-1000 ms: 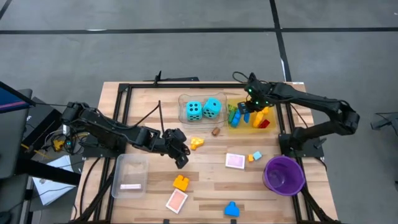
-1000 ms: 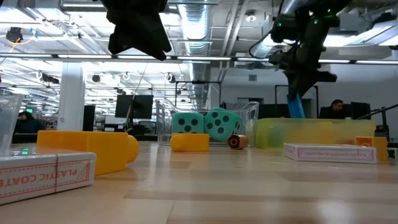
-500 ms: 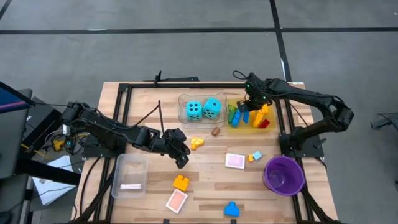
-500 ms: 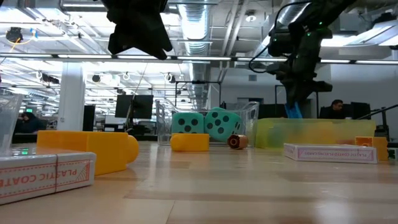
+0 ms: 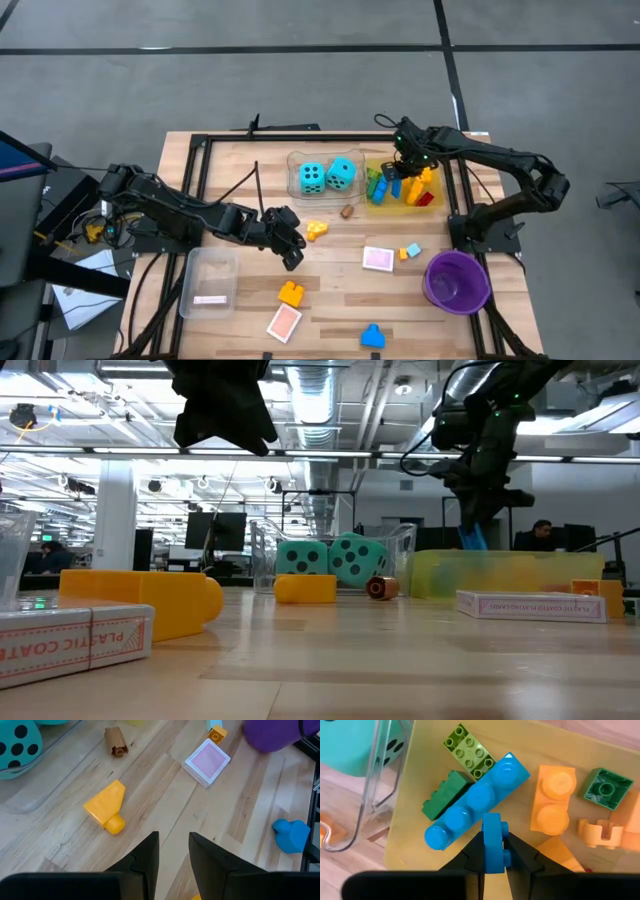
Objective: Pick & Place Toys
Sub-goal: Put the blue game piece into the yellow bin, then put the yellow game piece into the yellow bin
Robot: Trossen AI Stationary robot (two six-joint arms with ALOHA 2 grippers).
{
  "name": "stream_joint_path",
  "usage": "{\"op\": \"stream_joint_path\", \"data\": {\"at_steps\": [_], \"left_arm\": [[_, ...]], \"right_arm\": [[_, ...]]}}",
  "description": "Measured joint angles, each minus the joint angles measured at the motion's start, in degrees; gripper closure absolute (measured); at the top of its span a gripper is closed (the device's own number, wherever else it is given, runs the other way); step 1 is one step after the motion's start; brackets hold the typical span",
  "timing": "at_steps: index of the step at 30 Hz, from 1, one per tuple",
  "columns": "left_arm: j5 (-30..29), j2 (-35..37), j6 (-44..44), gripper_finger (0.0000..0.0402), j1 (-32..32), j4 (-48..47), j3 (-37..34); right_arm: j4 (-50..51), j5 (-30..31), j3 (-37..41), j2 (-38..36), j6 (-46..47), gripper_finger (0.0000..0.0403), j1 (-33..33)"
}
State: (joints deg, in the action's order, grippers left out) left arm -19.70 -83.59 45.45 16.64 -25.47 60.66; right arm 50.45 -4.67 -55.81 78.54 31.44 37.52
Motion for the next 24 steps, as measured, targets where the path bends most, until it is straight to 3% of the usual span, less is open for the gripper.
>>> {"op": "stream_joint_path", "data": {"at_steps": [13,24], "left_arm": [[0.0,0.0,0.0,0.0300,0.0,0.0,0.0],[0.0,0.0,0.0,0.0300,0.0,0.0,0.0]], "right_arm": [[-0.1,0.0,0.0,-1.4,-0.5,0.0313,0.0],[0.0,1.5,0.0,-10.1,0.9,0.0250,0.0]]}}
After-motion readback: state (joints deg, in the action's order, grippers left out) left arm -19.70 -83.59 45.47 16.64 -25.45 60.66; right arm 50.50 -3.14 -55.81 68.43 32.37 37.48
